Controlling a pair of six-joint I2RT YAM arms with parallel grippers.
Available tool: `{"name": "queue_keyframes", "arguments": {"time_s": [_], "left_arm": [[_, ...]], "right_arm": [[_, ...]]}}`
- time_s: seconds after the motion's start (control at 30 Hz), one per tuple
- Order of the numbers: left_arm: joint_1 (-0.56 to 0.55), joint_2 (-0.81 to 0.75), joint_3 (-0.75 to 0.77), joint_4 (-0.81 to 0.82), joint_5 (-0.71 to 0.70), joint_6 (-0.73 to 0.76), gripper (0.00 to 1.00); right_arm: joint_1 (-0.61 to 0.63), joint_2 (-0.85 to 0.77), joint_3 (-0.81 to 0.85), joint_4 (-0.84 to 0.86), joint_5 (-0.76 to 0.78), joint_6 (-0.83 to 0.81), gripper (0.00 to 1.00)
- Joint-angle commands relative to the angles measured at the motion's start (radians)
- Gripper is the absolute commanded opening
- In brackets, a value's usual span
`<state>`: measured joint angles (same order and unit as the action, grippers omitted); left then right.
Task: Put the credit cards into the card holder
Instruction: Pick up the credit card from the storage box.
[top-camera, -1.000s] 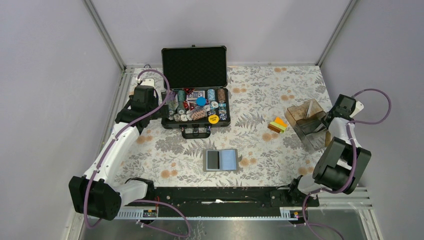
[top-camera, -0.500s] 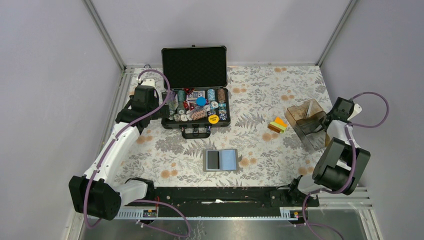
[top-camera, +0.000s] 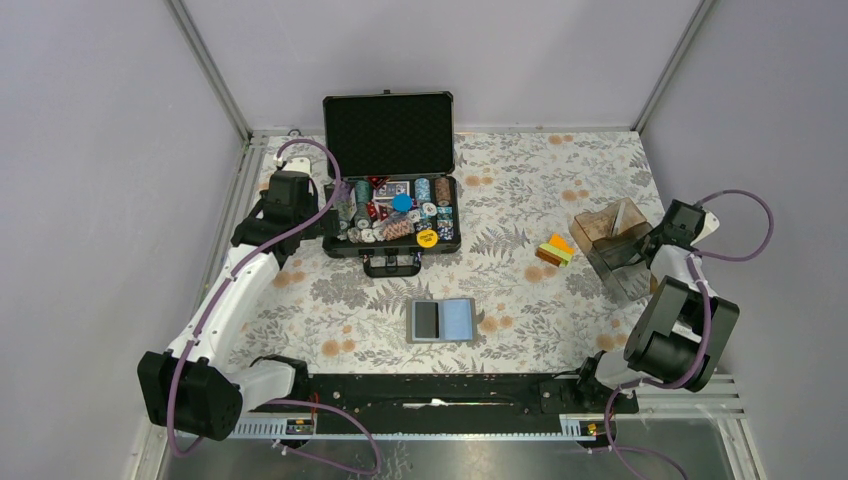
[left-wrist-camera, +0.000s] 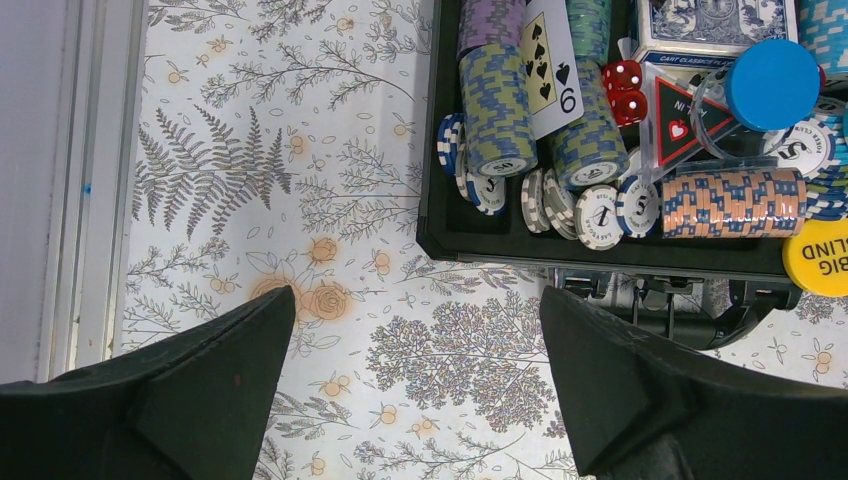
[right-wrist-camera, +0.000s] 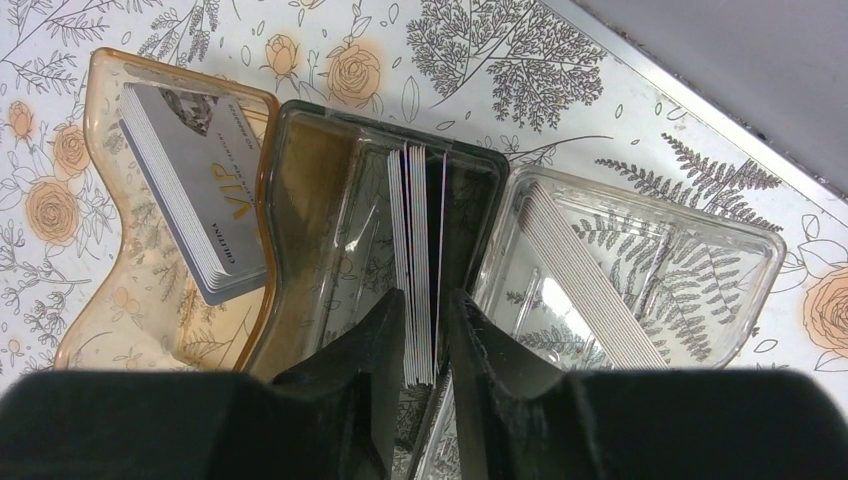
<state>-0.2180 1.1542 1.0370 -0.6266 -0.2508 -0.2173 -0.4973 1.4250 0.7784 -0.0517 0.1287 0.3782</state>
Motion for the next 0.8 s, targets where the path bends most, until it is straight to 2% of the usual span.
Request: {"name": "queue_keyframes", "arguments": {"time_s": [0.0,0.3,0.57,0.77], "left_arm": [[-0.004,-0.007,-0.005,0.044,0.006,-0.001,0.99],[-0.006,-0.009,-0.006,0.045,0.008,-0.002,0.99],[-0.006,-0.009,-0.006,0.044,0.009,-0.002,0.99],[-0.007,-0.010,-0.006,0.044,0.006,0.000,0.99]], "right_arm": [[0.005,-0.042,-0.011,0.033,0.023,0.018,0.29],[0.006,-0.062,-0.028,0.038,0.090,0.033,0.26],[0.006,-0.051,-0.041,0.041,0.092,0.035,0.24],[0.005,-0.042,-0.063,0.111,0.076,0.032,0.24]]}}
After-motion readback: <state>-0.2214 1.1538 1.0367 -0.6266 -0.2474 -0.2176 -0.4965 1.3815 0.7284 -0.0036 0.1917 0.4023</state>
